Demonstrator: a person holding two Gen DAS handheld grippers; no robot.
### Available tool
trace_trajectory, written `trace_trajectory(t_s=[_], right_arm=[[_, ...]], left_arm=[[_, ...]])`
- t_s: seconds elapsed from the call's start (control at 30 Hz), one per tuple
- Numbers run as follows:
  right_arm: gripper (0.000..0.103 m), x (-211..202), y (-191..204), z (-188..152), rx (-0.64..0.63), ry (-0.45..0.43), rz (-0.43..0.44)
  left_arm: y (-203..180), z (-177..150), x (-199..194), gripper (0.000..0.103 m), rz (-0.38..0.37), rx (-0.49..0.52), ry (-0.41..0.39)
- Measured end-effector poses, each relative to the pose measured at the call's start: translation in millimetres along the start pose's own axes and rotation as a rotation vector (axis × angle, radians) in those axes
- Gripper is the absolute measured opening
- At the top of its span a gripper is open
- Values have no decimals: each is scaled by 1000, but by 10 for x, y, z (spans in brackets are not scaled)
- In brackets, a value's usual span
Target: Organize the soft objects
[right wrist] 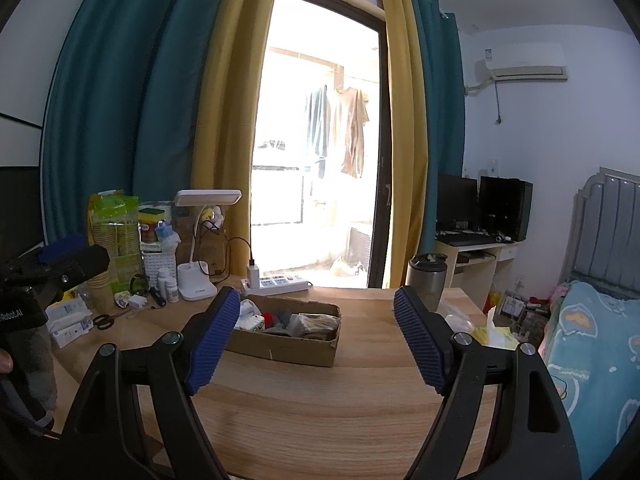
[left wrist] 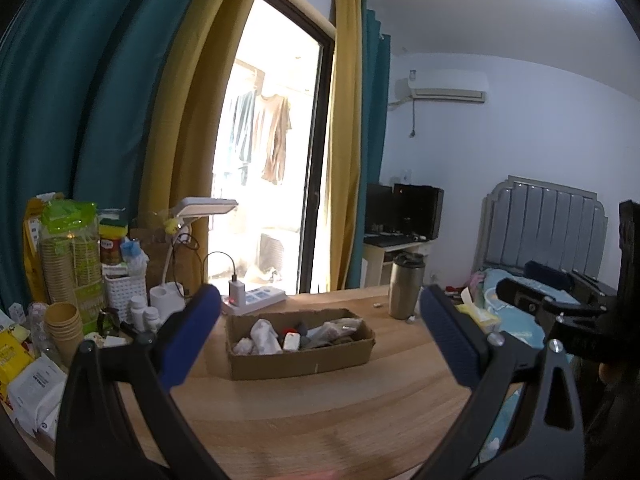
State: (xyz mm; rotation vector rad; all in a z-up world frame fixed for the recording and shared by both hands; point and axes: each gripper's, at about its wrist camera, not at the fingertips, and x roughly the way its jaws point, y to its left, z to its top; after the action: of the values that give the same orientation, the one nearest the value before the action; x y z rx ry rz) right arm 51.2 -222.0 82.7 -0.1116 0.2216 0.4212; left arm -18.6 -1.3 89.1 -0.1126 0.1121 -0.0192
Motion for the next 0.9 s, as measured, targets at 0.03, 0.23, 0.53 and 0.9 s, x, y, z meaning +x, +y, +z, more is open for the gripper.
trace_trajectory(t_s=[0.03,0.23,0.53,0.9], right_arm=[[82,-5,-1,-5,-1,0,0],[82,-6,0,-2,0,-1,0],[82,0,11,-7,2,-1,1],[82,1,7,-6,2,-2,1]], left_arm=[[-3,-3,2,101,0,0,0],[-14,-3,9,101,-5,0,4],[-41,-1,14,101,-12,6,7],[-57,-2,16,101,-16,11,9]])
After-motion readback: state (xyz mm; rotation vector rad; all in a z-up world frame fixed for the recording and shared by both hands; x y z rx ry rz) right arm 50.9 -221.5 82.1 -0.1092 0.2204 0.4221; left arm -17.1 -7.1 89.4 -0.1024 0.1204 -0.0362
